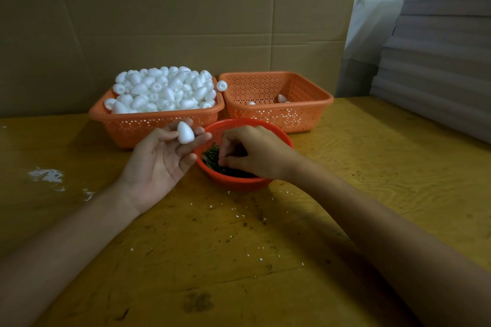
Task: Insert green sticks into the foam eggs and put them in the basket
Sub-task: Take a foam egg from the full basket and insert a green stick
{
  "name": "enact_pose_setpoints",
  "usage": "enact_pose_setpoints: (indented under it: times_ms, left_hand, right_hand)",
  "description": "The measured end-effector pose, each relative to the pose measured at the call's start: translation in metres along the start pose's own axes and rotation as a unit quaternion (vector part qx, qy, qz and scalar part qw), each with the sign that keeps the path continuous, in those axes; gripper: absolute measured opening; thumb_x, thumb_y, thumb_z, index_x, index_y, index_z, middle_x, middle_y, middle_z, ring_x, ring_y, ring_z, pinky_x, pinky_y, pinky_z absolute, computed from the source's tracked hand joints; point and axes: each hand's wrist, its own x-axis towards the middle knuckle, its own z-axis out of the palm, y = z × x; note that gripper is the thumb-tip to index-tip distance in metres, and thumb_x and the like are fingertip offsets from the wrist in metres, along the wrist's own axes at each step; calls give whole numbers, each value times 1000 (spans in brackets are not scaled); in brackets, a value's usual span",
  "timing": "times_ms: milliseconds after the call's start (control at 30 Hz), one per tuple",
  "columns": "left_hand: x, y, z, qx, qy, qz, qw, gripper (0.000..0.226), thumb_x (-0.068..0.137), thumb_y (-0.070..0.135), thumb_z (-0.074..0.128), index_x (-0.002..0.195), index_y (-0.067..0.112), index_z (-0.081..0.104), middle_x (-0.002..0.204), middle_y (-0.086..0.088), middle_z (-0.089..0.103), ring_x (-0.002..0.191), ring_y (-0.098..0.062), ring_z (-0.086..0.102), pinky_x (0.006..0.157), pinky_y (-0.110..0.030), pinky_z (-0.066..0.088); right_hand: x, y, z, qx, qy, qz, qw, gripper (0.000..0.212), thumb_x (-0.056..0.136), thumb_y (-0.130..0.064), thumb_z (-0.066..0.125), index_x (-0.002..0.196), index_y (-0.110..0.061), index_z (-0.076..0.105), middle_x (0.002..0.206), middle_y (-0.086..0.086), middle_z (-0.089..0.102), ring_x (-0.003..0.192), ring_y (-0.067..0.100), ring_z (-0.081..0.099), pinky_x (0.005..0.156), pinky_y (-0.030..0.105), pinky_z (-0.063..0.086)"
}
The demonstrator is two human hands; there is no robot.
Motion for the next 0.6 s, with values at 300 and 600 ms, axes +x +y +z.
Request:
enact_pose_setpoints:
  times_ms: [300,600]
  left_hand:
    - [2,1,-2,6,-14,0,1000,23,92,18,59,101,22,81,114,-3,76,116,-19,73,65,-21,59]
    - [0,1,-4,14,-20,4,1000,23,90,14,59,97,24,79,114,-3,75,120,-20,71,67,-21,59]
  right_hand:
    - [0,1,1,8,0,-2,1000,8,90,-17,80,95,-15,74,98,-8,76,95,10,69,88,42,54]
    - [0,1,0,8,-2,-2,1000,8,90,-18,79,95,-16,73,97,-11,76,94,6,68,87,39,54]
